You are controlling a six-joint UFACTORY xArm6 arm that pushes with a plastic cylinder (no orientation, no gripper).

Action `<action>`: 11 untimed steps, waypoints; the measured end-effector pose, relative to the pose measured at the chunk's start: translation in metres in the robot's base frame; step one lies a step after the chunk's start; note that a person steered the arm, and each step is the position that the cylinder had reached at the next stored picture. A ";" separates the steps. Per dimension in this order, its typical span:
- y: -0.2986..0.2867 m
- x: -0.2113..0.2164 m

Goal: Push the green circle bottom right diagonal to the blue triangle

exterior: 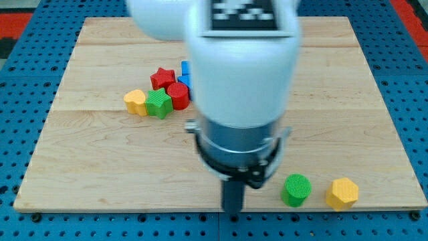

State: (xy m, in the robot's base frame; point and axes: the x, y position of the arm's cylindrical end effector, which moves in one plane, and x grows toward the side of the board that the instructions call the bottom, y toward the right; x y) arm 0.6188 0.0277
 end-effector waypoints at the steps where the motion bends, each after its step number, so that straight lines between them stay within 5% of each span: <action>1: 0.022 0.000; 5: 0.107 -0.011; 7: 0.187 -0.078; 8: 0.184 -0.108; 9: 0.097 -0.148; 10: 0.054 -0.144; 11: 0.059 -0.086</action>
